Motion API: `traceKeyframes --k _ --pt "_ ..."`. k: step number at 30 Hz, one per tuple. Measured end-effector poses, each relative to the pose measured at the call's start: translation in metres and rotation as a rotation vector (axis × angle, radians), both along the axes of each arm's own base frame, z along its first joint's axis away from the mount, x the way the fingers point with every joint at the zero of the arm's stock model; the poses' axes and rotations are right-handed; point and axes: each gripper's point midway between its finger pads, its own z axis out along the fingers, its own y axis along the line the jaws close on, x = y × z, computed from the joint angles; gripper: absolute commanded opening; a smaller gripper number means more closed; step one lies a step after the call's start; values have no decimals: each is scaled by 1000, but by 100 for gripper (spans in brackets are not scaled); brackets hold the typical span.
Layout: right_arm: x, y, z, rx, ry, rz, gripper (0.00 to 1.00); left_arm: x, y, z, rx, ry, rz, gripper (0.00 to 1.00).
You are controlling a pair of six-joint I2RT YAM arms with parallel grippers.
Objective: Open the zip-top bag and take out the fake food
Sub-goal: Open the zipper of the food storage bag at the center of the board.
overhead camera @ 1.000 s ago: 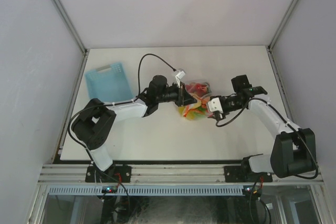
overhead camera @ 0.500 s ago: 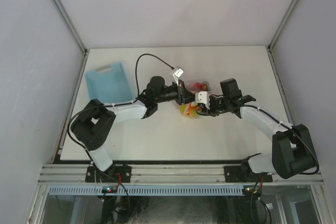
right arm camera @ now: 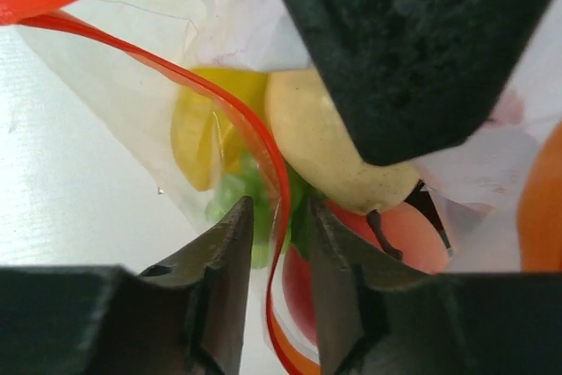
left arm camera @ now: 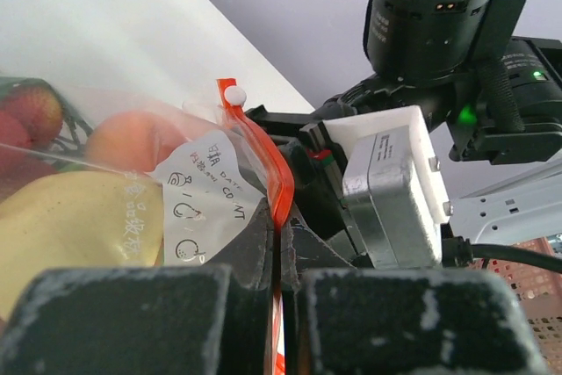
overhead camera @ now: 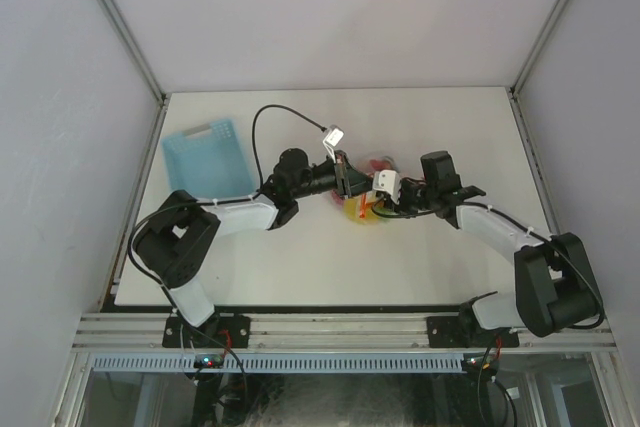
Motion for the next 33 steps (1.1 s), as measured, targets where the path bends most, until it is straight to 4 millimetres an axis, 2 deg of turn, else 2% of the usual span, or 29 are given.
traceKeyframes --k 4,6,13,16,18,20,25,27,33 --pt "-4 1 -3 -2 -1 37 4 0 0 3 -13 -4 -2 0" --pt "-7 1 -3 1 -2 64 0 0 -1 5 -17 -8 -2 0" --pt "-23 -9 7 32 -36 166 0 -1 2 -5 3 16 5 0" --pt "-36 -11 18 36 -102 236 0 0 3 -12 29 18 15 0" --pt "-45 -13 18 27 -141 284 0 2 5 -19 56 23 27 0" --pt "-56 -15 11 7 -161 328 0 3 6 -27 85 27 36 0" --pt "-91 -24 -33 -108 -183 456 0 4 11 -45 157 40 52 0" --pt "-99 -27 -47 -155 -181 488 0 4 13 -51 178 43 52 0" --pt "-98 -33 -60 -245 -226 549 3 5 18 -63 229 46 69 0"
